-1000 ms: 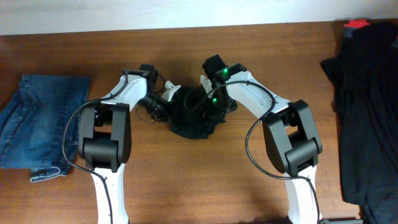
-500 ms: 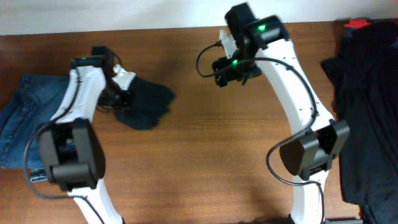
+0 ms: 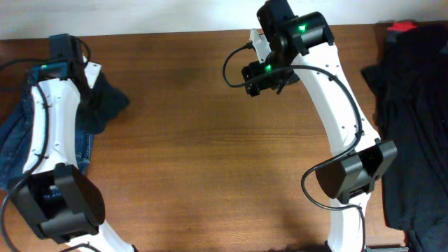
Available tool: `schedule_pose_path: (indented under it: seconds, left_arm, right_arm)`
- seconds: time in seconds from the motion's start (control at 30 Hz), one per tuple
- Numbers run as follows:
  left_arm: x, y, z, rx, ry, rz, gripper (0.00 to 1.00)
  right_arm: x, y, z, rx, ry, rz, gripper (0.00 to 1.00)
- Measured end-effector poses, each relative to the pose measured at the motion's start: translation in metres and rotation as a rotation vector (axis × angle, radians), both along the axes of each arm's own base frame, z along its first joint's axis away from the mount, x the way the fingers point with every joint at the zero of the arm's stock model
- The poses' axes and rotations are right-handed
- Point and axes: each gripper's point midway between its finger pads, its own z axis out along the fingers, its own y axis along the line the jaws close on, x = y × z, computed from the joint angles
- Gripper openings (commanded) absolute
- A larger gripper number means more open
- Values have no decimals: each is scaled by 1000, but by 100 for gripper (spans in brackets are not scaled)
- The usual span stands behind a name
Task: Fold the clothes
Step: 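Lift the black bundle with the left gripper and carry it left onto the jeans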
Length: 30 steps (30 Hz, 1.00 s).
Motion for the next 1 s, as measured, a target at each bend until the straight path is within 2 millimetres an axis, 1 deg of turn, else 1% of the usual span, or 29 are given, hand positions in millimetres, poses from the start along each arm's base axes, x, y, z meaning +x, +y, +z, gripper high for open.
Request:
schedule_pose_path:
  seconds: [0.13,0.3,0.53,0.73,0.8,0.97,1.0]
  left_arm:
    - [4,25,5,26,-47,49,1]
    - [0,56,9,34,-85,114,0]
    - [-6,79,9,4,-115,164,0]
    - [-14,105,9,9,-134,222,0]
    - [-18,114,3,7,-125,243,1]
    - [-23,133,-29,-27,-81,296,1]
    - [-24,135,-32,-31,-80,306,1]
  right_arm:
    - [-2,-1,-1,-3,9,0,77]
    - [-2,-1,-1,-3,9,0,77]
    - [-5,-2,-1,-7,21,0,77]
    - [-6,-2,-1,-8,23,0,77]
    - [-7,-2,-2,-10,28,0,77]
    - [-7,-2,-2,-10,29,0,77]
    - [-7,-2,-2,-10,30,0,77]
